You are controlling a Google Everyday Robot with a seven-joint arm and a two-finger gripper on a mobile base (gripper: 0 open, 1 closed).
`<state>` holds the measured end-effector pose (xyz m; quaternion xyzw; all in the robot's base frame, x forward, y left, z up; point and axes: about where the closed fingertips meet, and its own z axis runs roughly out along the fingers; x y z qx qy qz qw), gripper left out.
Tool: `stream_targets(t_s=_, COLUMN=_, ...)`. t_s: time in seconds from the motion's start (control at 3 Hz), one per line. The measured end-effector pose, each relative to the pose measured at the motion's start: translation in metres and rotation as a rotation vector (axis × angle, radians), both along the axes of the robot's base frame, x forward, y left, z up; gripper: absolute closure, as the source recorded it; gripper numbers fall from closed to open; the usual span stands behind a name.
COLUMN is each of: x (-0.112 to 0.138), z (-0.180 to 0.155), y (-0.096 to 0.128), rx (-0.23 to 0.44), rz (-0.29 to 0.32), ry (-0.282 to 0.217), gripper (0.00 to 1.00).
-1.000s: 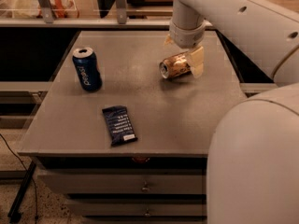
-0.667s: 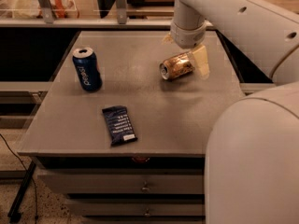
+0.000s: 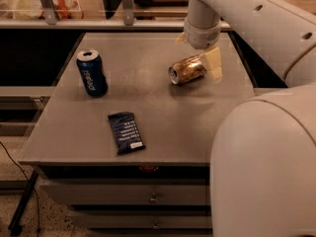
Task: Knock orange can over
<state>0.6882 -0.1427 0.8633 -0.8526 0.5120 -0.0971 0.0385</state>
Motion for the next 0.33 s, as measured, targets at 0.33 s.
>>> stream_targets(t_s=0.33, x=0.0013, z=0.0017, y=-0.0069, rx=0.038, rz=-0.045, ry=0.015, gripper=0.00)
